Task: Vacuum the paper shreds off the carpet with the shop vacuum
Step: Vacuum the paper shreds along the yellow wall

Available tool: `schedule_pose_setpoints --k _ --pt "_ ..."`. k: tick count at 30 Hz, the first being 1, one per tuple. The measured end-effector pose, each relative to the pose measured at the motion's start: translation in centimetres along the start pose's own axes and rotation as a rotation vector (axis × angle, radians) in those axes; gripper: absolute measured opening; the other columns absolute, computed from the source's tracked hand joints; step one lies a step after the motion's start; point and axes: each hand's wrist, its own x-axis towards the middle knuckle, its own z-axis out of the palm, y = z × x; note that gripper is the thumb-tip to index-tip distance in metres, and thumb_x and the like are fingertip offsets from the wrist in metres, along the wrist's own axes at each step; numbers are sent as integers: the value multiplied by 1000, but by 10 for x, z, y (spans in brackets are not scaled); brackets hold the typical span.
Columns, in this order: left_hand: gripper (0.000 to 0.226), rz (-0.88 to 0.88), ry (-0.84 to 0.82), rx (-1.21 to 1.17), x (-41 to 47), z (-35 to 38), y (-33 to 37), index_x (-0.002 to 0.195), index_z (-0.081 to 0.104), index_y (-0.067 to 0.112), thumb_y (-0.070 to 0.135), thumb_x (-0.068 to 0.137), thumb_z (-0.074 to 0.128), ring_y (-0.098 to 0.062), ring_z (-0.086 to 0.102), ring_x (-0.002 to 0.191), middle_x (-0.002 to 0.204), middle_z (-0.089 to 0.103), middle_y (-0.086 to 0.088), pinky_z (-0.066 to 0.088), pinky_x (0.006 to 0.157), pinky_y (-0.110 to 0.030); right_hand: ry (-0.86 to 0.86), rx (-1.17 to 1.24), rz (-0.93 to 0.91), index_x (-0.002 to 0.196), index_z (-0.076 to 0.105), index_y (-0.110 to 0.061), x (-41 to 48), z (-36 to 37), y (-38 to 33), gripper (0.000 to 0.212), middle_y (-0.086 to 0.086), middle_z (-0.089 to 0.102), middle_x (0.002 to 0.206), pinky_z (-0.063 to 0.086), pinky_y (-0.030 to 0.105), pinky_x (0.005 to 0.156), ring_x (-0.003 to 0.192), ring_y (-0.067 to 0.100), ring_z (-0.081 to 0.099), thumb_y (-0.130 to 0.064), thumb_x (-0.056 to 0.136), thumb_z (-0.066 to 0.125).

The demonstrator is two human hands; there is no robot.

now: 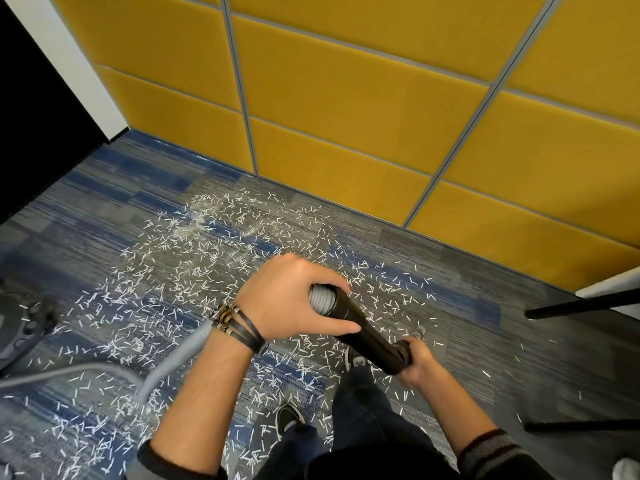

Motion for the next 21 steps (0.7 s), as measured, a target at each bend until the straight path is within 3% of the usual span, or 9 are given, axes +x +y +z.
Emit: schedule_pose_setpoints --k 2,4,6,9,12,17,21 --pt "53 9 -17 -26 -9 5 -3 104 77 43 81 68 71 10 68 79 85 74 29 60 81 -24 29 -31 -8 101 47 -6 7 -12 12 24 19 59 91 55 55 86 84 37 61 -30 102 41" --pt "48 16 -17 -42 -16 11 -1 104 77 42 77 71 75 11 66 76 84 74 28 60 82 -23 38 -54 5 98 48 -7 3 -24 17 21 18 59 87 59 52 62 72 36 65 -28 101 44" --pt "47 28 12 -50 -22 15 1 104 77 42 77 72 75 9 66 74 82 74 27 59 83 -23 28 -47 -5 99 49 -8 -5 -28 16 17 18 59 86 58 49 54 59 35 67 -24 100 44" --pt "52 63 20 -29 -26 17 5 104 76 42 82 72 66 5 68 74 81 74 26 59 83 -23 59 -19 -69 94 49 -8 -16 -26 9 20 18 60 81 56 48 76 69 34 62 -26 102 42" --pt "55 78 17 8 -25 27 7 107 74 41 84 74 61 3 67 77 84 74 24 59 82 -24 92 -66 -140 89 46 -12 -9 -19 -5 22 15 59 71 52 41 72 67 30 56 -30 101 43" --pt "48 57 -41 24 -16 55 8 108 73 37 77 81 68 -2 67 80 87 74 18 60 80 -31 86 -214 -130 100 47 -13 50 -27 -25 26 14 57 80 53 41 77 70 29 57 -38 99 43" --pt "48 67 -36 6 -17 60 12 112 76 38 73 79 74 -3 69 83 92 76 17 61 83 -30 83 -228 -63 100 48 -10 41 -37 -14 29 17 60 91 58 44 69 80 32 60 -38 101 39"
